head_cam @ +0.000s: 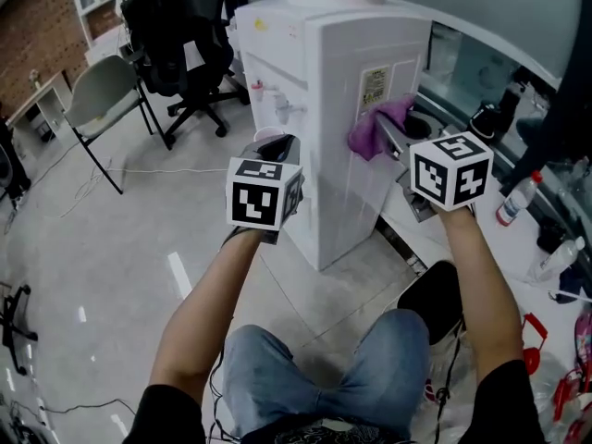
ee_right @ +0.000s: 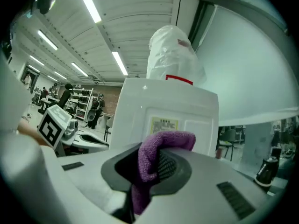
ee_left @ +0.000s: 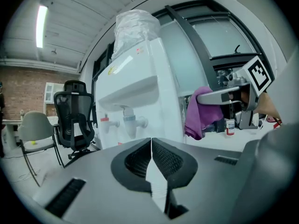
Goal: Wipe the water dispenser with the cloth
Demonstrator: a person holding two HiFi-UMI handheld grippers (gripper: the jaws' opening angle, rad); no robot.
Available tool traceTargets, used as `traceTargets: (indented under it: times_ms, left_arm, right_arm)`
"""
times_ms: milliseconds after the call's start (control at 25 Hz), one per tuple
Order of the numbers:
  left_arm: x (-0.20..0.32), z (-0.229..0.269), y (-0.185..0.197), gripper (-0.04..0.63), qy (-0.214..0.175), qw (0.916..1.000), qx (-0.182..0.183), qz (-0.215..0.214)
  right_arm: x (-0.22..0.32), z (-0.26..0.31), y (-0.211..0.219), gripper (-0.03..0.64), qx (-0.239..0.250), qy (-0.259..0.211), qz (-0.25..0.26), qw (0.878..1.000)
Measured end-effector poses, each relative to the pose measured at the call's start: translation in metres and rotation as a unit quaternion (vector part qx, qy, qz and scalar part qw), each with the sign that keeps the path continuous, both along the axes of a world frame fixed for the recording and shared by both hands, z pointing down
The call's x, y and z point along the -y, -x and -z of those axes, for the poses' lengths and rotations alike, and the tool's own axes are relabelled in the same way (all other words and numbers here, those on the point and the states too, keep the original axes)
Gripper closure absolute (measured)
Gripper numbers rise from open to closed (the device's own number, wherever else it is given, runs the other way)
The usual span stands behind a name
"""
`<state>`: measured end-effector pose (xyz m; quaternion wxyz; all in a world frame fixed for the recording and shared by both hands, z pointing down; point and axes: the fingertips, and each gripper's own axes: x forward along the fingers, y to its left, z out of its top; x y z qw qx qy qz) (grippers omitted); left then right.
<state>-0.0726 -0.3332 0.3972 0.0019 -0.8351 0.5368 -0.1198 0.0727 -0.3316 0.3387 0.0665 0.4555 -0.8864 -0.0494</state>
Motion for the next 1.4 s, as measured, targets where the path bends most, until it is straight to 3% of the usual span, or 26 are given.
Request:
traceTargets:
  times_ms: [320, 600, 1080, 1400]
  left_arm:
    - [-0.001, 0.024, -0.014, 0.568, -0.008, 0.9999, -0.001, -0.015]
    - [-0.010, 0.042, -0.015, 0.568, -0.019, 0.9997, 0.001, -0.017]
    - [-0.021, 0.040, -0.018, 0.568, -0.021, 0.9995, -0.003, -0.022]
    - [-0.020, 0.018, -0.022, 0.568, -0.009, 0.9997, -0.008, -0.020]
  right_arm:
    - [-0.010, 0.088, 0.032, 0.572, -0.002, -0.043, 0.038, 0.998]
    - [-0.018, 0.151, 0.054, 0.572, 0.024, -0.079, 0.055, 0.995]
    - [-0.019, 0.135, 0.058, 0.572, 0.036, -0.080, 0.041, 0.995]
    - [-0.017, 0.084, 0.053, 0.572, 0.028, -0.044, 0.045, 0.998]
